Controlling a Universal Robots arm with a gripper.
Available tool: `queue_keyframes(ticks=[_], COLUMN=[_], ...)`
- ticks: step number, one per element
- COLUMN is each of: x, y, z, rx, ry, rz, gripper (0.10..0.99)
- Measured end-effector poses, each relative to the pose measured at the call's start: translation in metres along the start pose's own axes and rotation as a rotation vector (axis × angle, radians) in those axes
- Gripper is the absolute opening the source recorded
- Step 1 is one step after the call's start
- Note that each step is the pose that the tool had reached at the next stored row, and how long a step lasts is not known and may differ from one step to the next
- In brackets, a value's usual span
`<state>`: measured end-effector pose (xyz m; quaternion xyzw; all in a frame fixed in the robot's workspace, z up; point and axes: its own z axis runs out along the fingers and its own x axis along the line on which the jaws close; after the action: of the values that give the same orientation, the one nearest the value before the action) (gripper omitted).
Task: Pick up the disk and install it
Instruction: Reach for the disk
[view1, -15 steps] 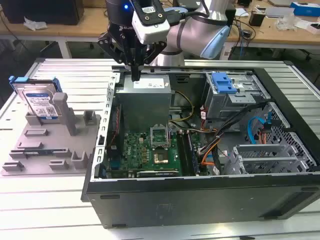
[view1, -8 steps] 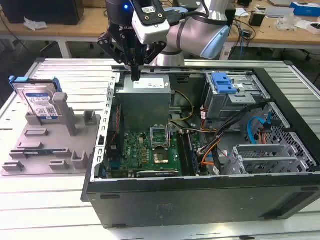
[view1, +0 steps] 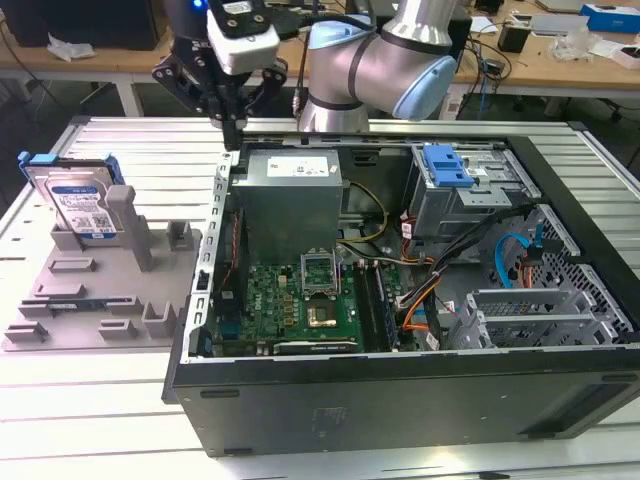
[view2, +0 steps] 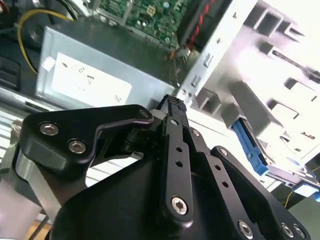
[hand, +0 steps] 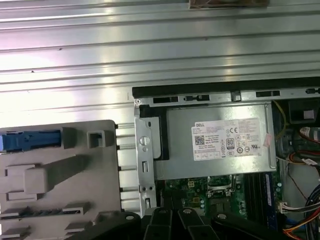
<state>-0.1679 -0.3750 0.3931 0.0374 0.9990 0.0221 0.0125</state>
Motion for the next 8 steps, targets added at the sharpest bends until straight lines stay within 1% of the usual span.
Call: queue_keyframes(ticks=[2, 3, 4, 6, 7, 8], x=[0.0111, 0.0146, 0.0214, 0.0306, 0.0407, 0.0491], y=[0.0056, 0.0063, 0.0071, 0.008, 0.0089, 0.0098], z=[0.0001, 0.0, 0.0, -0.0002, -0.0003, -0.0004], rx=[0.0, 0.0, 0.0, 0.0, 0.0, 0.0], ry=[-0.0001, 0.0, 0.0, 0.0, 0.0, 0.0], rz=[0.0, 0.0, 0.0, 0.0, 0.0, 0.0], gripper=[0.106, 0.106, 0.106, 0.106, 0.106, 0.106])
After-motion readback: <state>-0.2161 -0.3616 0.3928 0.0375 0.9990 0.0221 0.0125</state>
